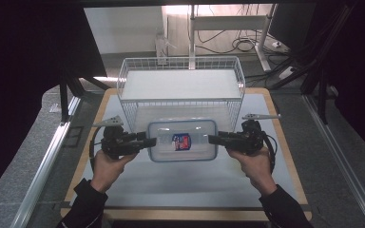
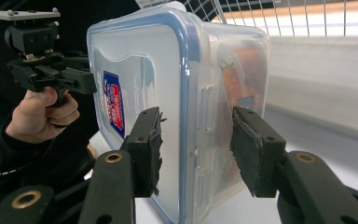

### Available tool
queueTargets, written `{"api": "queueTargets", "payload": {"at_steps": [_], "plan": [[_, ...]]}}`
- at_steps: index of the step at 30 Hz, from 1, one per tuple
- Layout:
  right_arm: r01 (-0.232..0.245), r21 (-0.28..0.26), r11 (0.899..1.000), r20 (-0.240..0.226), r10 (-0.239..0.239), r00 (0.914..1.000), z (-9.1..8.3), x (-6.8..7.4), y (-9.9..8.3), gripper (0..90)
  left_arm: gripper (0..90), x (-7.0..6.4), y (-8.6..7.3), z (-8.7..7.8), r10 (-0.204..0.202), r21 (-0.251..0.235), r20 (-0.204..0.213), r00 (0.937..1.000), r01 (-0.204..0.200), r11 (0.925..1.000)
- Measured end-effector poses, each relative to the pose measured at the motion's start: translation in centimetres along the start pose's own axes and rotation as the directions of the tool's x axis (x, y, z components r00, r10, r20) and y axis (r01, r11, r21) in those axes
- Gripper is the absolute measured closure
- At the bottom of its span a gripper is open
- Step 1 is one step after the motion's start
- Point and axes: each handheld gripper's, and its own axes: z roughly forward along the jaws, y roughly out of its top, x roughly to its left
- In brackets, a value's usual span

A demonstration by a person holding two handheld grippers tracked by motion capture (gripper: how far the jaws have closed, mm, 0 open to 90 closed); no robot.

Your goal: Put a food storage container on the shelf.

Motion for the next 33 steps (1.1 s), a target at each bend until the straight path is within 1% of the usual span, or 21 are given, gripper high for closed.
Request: {"api": "queueTargets", "payload": {"at_steps": [2,9,12,13,17,18,19,20,22,25,26,28,30,31,33], "plan": [[0.002,-0.003,1.0,0.0,-0.002,1.0,0.0,0.0,0.3,54.1,51.3,0.0,0.8,-0.1,0.005,-0.004,-0.004,1.0,-0.005,1.0],[0.018,-0.036,0.999,0.005,-0.018,0.9998,-0.3,0.4,2.9,54.1,51.6,0.2,3.1,-0.6,0.012,-0.024,-0.001,0.9999,-0.012,0.9996],[0.02,-0.054,0.998,-0.001,-0.02,0.9998,-0.4,0.5,4.0,54.1,51.7,0.3,4.1,-0.9,0.018,-0.03,-0.004,0.9998,-0.018,0.9994],[0.021,-0.056,0.998,-0.002,-0.021,0.9998,-0.4,0.5,4.3,54.1,51.8,0.3,4.3,-0.9,0.014,-0.034,-0.004,0.9999,-0.014,0.9993],[0.017,-0.069,0.997,-0.007,-0.018,0.9998,-0.3,0.5,5.4,54.1,51.9,0.5,5.3,-1.2,0.018,-0.041,-0.007,0.9998,-0.019,0.999],[0.019,-0.075,0.997,-0.009,-0.019,0.9998,-0.2,0.5,5.9,54.1,51.9,0.6,5.8,-1.3,0.018,-0.041,-0.01,0.9998,-0.018,0.999],[0.019,-0.075,0.997,-0.009,-0.019,0.9998,-0.2,0.5,5.9,54.1,51.9,0.6,5.8,-1.3,0.018,-0.041,-0.01,0.9998,-0.018,0.999],[0.02,-0.079,0.997,-0.009,-0.02,0.9998,-0.2,0.6,6.3,54.1,51.9,0.7,6.0,-1.4,0.018,-0.042,-0.01,0.9998,-0.018,0.9989],[0.017,-0.081,0.997,-0.009,-0.018,0.9998,-0.1,0.6,6.7,54.1,51.9,0.9,6.6,-1.5,0.021,-0.042,-0.009,0.9997,-0.022,0.9989],[0.017,-0.086,0.996,-0.007,-0.017,0.9998,-0.1,0.6,7.5,54.1,52.0,1.2,7.4,-1.5,0.02,-0.047,-0.009,0.9998,-0.02,0.9987],[0.018,-0.091,0.996,-0.005,-0.018,0.9998,-0.1,0.6,8.0,54.1,51.9,1.3,7.6,-1.5,0.022,-0.047,-0.009,0.9997,-0.022,0.9987],[0.019,-0.092,0.996,-0.004,-0.019,0.9998,0.0,0.6,8.3,54.1,52.0,1.4,8.1,-1.5,0.022,-0.052,-0.007,0.9997,-0.022,0.9984],[0.015,-0.101,0.995,-0.002,-0.015,0.9999,0.0,0.5,9.1,54.1,51.9,1.6,8.6,-1.5,0.021,-0.054,-0.01,0.9997,-0.022,0.9983],[0.015,-0.101,0.995,-0.002,-0.015,0.9999,0.0,0.5,9.1,54.1,51.9,1.7,9.0,-1.5,0.022,-0.055,-0.01,0.9997,-0.023,0.9982],[0.015,-0.108,0.994,-0.002,-0.015,0.9999,0.0,0.4,9.7,54.0,52.0,1.8,9.5,-1.5,0.022,-0.06,-0.01,0.9997,-0.023,0.9979]]}}
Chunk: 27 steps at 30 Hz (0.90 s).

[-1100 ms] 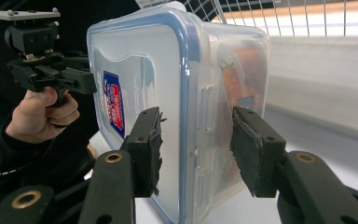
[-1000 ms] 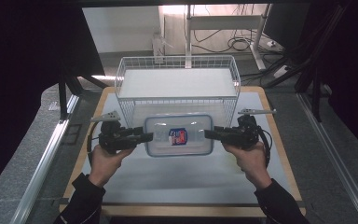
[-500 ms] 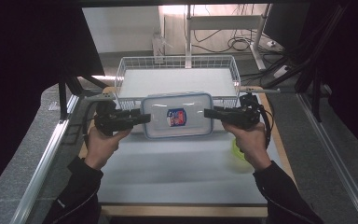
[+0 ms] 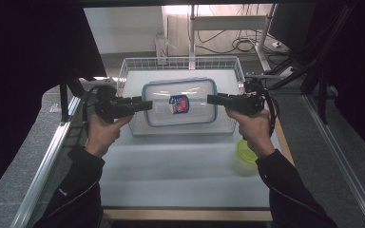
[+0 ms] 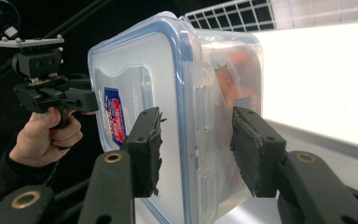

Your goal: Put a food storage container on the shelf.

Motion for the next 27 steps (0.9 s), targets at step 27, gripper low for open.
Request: {"api": "queueTargets", "payload": {"at_steps": [27], "plan": [[-0.057,-0.048,0.997,-0.01,0.057,0.9983,1.8,-2.3,4.9,53.8,52.3,3.4,5.4,0.9,0.006,-0.047,0.015,0.9999,-0.005,0.9989]]}}
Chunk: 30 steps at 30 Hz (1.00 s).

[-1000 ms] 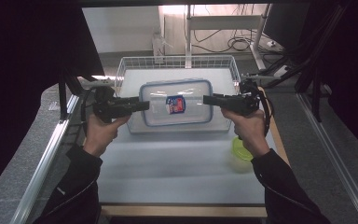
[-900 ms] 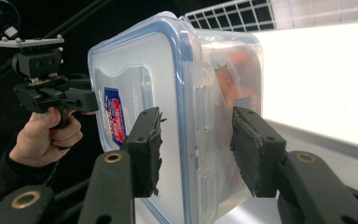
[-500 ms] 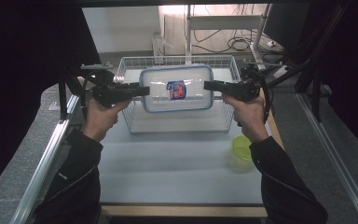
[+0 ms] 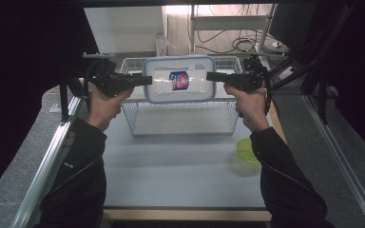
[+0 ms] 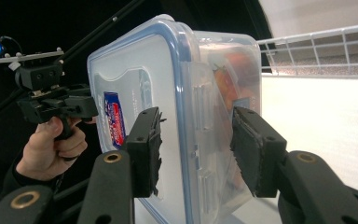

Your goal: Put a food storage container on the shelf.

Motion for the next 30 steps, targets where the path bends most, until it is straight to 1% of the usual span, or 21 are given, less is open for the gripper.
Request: {"api": "queueTargets", "payload": {"at_steps": [3,8,11,13,15,18,19,21,23,26,28,30], "plan": [[-0.012,-0.009,1.0,-0.004,0.012,0.9999,0.3,-0.4,0.6,53.7,53.1,0.7,0.5,0.2,-0.012,-0.017,0.016,0.9998,0.012,0.9998],[-0.013,-0.018,1.0,0.006,0.013,0.9999,0.8,-0.9,1.3,53.6,53.2,1.4,0.9,0.6,-0.031,-0.014,0.014,0.9994,0.031,0.9994],[-0.024,-0.014,1.0,0.014,0.025,0.9996,1.2,-1.2,1.6,53.5,52.9,1.9,0.7,1.1,-0.045,-0.005,0.004,0.999,0.045,0.999],[-0.02,-0.013,1.0,0.022,0.02,0.9995,1.4,-1.5,1.7,53.4,52.1,2.2,0.6,1.4,-0.052,0.008,-0.011,0.9986,0.052,0.9986],[-0.023,-0.001,1.0,0.032,0.023,0.9992,1.7,-1.7,1.6,53.3,51.3,2.3,0.4,1.7,-0.056,0.014,-0.023,0.9982,0.056,0.9983],[-0.032,0.005,0.999,0.038,0.032,0.9988,1.9,-2.1,1.5,53.1,51.0,2.5,0.2,2.0,-0.064,0.016,-0.029,0.9975,0.064,0.9978],[-0.04,0.01,0.999,0.038,0.04,0.9985,2.0,-2.3,1.5,53.0,51.0,2.6,0.2,2.1,-0.063,0.018,-0.032,0.9975,0.063,0.9978],[-0.041,0.016,0.999,0.044,0.04,0.9982,2.1,-2.5,1.5,52.0,50.8,2.5,0.1,2.4,-0.054,0.027,-0.046,0.9975,0.055,0.9981],[-0.028,0.025,0.999,0.071,0.026,0.9971,2.3,-2.7,1.5,51.3,50.4,2.3,0.0,2.7,-0.049,0.016,-0.063,0.9968,0.05,0.9986],[-0.017,0.027,0.999,0.075,0.015,0.9971,2.4,-2.9,1.5,51.2,48.1,2.0,0.1,2.9,-0.018,0.02,-0.092,0.9956,0.02,0.9996],[-0.004,0.03,1.0,0.082,0.002,0.9967,2.4,-2.7,1.6,51.1,46.1,1.8,0.1,3.1,-0.003,0.019,-0.111,0.9939,0.005,0.9998],[0.012,0.029,0.999,0.104,-0.015,0.9944,2.4,-2.5,1.6,50.1,45.7,1.8,0.0,3.1,0.002,0.016,-0.111,0.9938,0.0,0.9999]]}}
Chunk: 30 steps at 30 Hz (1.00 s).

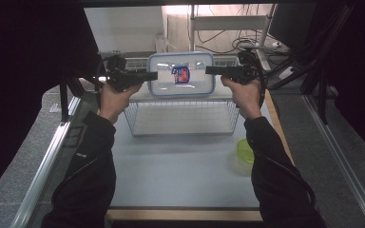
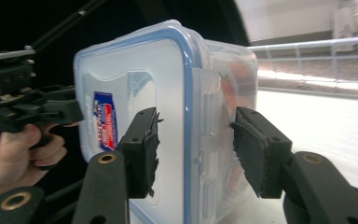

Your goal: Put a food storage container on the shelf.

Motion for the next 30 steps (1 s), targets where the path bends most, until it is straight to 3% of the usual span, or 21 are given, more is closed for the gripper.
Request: {"api": "queueTargets", "payload": {"at_steps": [7,10,14,16,19,25,28,30], "plan": [[0.049,0.014,0.999,0.038,-0.05,0.9981,0.2,0.5,-0.1,50.2,41.0,-0.4,-0.2,0.3,0.043,0.008,-0.055,0.9976,-0.042,0.9991],[0.073,0.03,0.997,0.082,-0.075,0.9939,0.5,0.7,-0.2,51.6,38.3,0.0,-0.2,0.4,0.022,0.003,-0.049,0.9986,-0.022,0.9998],[0.071,0.04,0.997,0.088,-0.074,0.9934,0.7,0.5,-0.4,52.7,37.0,0.3,-0.1,0.6,0.01,-0.001,-0.056,0.9984,-0.01,0.9999],[0.065,0.042,0.997,0.085,-0.068,0.9941,0.8,0.3,-0.5,53.3,36.1,0.1,0.1,0.7,0.059,0.017,-0.127,0.9901,-0.058,0.9982],[0.058,0.037,0.998,0.071,-0.06,0.9956,0.9,0.2,-0.7,55.1,36.3,-0.2,0.3,1.2,0.092,0.03,-0.176,0.98,-0.088,0.9957],[0.092,0.033,0.995,0.08,-0.095,0.9922,0.7,0.5,-0.7,59.9,39.3,-0.7,0.3,1.1,0.13,0.033,-0.201,0.971,-0.126,0.9915],[0.119,0.015,0.993,0.086,-0.12,0.989,0.0,0.8,-0.8,63.7,45.2,-0.9,-0.3,0.3,0.117,0.002,-0.172,0.9781,-0.118,0.993],[0.135,0.013,0.991,0.09,-0.135,0.9867,-0.5,1.1,-1.0,67.3,51.2,-1.1,-0.8,-0.2,0.128,0.0,-0.169,0.9773,-0.13,0.9915]]}}
